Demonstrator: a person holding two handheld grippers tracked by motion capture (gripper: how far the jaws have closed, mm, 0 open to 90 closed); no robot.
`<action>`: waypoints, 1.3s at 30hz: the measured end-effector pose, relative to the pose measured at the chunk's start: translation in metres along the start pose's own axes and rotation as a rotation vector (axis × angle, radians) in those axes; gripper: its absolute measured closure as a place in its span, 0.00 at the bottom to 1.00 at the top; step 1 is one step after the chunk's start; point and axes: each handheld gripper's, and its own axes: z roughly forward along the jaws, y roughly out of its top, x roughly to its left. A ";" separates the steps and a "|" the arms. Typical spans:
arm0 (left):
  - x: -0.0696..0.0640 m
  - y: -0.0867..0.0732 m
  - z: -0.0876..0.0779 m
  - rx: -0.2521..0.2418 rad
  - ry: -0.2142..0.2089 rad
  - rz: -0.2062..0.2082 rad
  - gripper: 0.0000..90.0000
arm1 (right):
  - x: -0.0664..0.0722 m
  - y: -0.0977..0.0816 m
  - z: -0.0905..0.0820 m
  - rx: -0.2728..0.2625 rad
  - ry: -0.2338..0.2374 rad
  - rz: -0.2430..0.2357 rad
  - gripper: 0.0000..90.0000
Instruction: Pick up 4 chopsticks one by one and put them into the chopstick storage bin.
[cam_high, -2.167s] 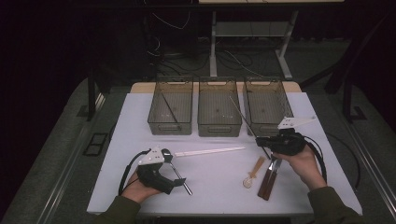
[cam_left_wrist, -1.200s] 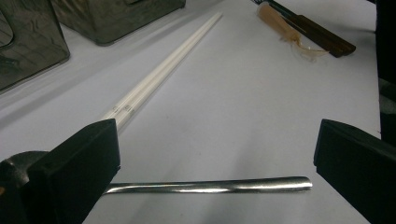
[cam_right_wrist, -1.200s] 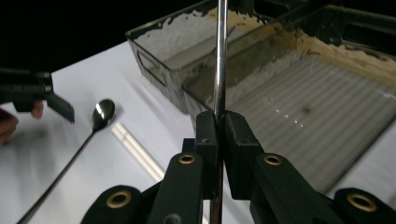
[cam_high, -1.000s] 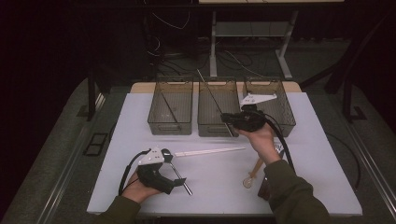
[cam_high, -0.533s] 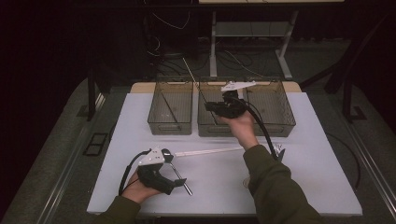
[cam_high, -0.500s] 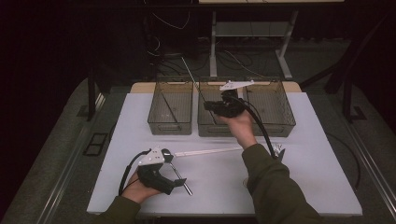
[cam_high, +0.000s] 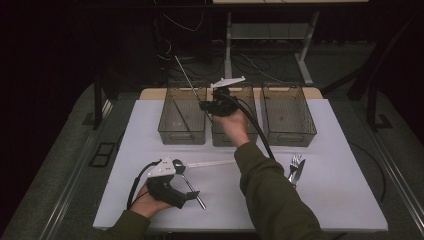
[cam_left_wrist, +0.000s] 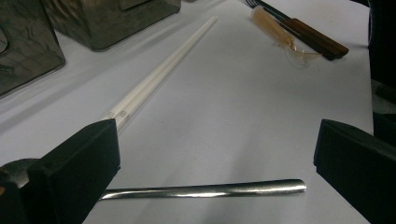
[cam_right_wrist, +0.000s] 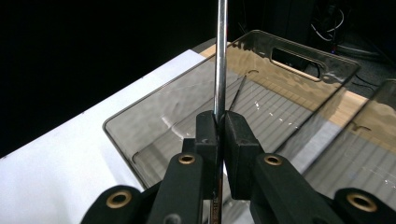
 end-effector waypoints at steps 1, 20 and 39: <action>0.000 0.000 0.000 -0.002 -0.001 -0.001 0.00 | 0.002 0.001 0.004 0.002 -0.003 0.002 0.95; 0.000 0.001 -0.001 -0.003 -0.015 0.012 0.00 | 0.013 -0.008 0.063 0.167 -0.059 0.041 0.95; 0.001 0.001 -0.002 -0.004 -0.015 0.018 0.00 | 0.015 -0.003 0.057 0.185 -0.112 0.039 0.63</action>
